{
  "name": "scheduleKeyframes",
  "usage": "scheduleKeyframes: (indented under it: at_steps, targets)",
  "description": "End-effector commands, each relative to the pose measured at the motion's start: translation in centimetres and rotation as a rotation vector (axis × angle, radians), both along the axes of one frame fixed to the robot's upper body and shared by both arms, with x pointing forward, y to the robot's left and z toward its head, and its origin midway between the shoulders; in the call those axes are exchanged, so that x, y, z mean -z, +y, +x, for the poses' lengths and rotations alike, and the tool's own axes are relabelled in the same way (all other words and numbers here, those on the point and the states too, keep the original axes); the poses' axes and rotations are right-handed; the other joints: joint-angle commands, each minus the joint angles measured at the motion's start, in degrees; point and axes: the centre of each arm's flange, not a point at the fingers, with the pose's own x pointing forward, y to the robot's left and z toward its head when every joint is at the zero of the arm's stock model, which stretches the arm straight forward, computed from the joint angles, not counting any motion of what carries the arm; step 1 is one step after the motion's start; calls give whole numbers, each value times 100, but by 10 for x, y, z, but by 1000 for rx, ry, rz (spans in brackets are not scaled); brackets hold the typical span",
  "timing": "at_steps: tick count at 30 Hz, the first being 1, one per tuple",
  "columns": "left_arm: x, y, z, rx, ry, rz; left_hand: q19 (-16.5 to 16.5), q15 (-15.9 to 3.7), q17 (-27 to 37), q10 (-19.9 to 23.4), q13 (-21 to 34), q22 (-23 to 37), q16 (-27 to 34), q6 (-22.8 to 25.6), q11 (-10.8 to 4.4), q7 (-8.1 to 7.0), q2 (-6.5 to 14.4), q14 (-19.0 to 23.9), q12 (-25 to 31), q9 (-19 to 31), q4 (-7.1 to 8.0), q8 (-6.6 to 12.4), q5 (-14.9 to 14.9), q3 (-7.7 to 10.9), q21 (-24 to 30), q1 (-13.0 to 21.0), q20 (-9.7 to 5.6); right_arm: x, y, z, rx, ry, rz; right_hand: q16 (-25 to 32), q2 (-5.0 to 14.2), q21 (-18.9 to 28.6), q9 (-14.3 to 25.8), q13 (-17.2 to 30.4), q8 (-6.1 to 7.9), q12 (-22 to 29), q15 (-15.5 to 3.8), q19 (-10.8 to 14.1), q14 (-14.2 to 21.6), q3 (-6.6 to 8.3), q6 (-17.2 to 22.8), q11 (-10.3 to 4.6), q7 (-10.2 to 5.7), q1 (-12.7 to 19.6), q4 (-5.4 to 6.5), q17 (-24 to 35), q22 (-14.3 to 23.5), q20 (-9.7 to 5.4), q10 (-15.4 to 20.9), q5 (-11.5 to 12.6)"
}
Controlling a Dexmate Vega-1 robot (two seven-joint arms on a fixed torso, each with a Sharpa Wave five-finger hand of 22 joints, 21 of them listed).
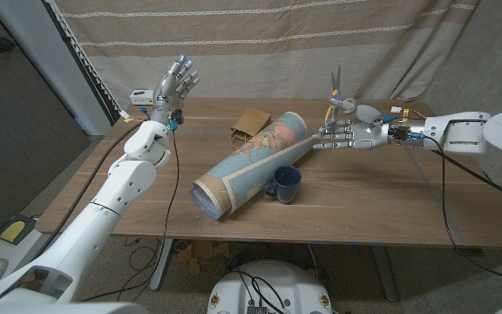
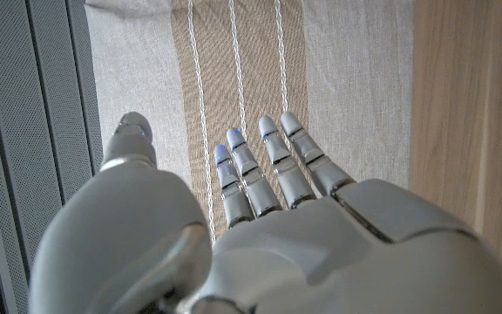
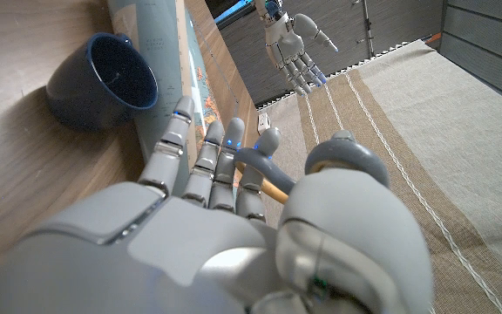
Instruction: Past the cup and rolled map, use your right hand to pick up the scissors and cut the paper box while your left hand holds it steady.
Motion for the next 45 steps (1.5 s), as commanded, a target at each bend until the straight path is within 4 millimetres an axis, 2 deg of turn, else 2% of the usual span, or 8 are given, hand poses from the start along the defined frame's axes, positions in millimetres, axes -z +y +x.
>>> scheduleKeyframes:
  at_steps: [1,13,19,24,30,37,43,45]
  targets:
    - [-4,6,4,-82,45,87,-29,-809,7,180,20,-4,29,474,75,148,-7,-15,88,22,-14,174,17,-5,-50,-75,-285,0,-2,-2,-4,7,-2,-34,7,-21,-2,15,33,-36,30,14,32,9,-24,-1,238,-19,-5,-10,12,-2,38,-14]
    - [-7,8,8,-114,50,189,-66,-746,4,138,19,-14,-14,462,105,149,-29,-155,67,20,-17,149,5,-20,-91,-96,-241,-4,-2,-2,-9,8,-32,-31,8,-17,-110,-73,-20,-130,5,37,90,11,13,33,266,-35,-7,-60,11,-3,44,-14]
    - [-11,6,2,-289,-45,301,-66,-765,-2,237,18,-28,6,625,83,155,-41,-156,102,19,-52,194,4,-11,-127,-48,-244,-7,-4,-4,-8,3,-45,-44,10,-18,-124,-84,-27,-150,18,41,75,16,9,40,245,-29,-14,-78,10,-2,53,-12]
    - [-11,5,2,-313,-52,368,-57,-777,-3,260,17,-32,11,617,73,152,-49,-151,109,18,-62,185,5,-10,-133,-34,-247,-6,-4,-4,-10,2,-45,-52,10,-18,-142,-91,-31,-167,18,46,68,16,22,38,238,-33,-15,-95,10,-3,60,-11]
    - [-10,9,6,-334,-75,434,-72,-793,-5,245,15,-42,-1,471,86,86,-72,-203,96,16,-84,111,13,-12,-169,-6,-273,-6,-4,-5,-7,0,-42,-57,8,-20,-117,-92,-21,-186,18,46,73,15,-1,30,253,-42,-14,-112,10,-2,53,-11]
    - [-14,9,3,-508,-162,604,-86,-851,-7,271,14,-48,4,414,41,49,-85,-217,102,15,-96,78,26,-15,-205,12,-286,-6,-4,-6,-3,-6,-42,-64,14,-21,-130,-90,-21,-201,23,48,71,20,13,31,250,-40,-18,-130,10,-2,58,-10]
    - [-15,11,10,-552,-141,692,-73,-875,-8,332,13,-52,15,420,15,10,-95,-201,121,14,-100,75,37,-20,-221,16,-300,-6,-4,-8,1,-5,-45,-76,15,-24,-134,-85,-24,-211,33,47,56,25,7,30,248,-31,-27,-147,9,-2,62,-7]
    - [-17,11,11,-543,-128,729,-118,-847,-10,262,11,-58,-15,251,13,-22,-109,-296,86,12,-107,3,62,-29,-276,25,-278,-7,-4,-9,4,-6,-46,-76,15,-24,-134,-90,-24,-219,29,47,60,27,3,27,252,-29,-28,-152,9,-2,61,-6]
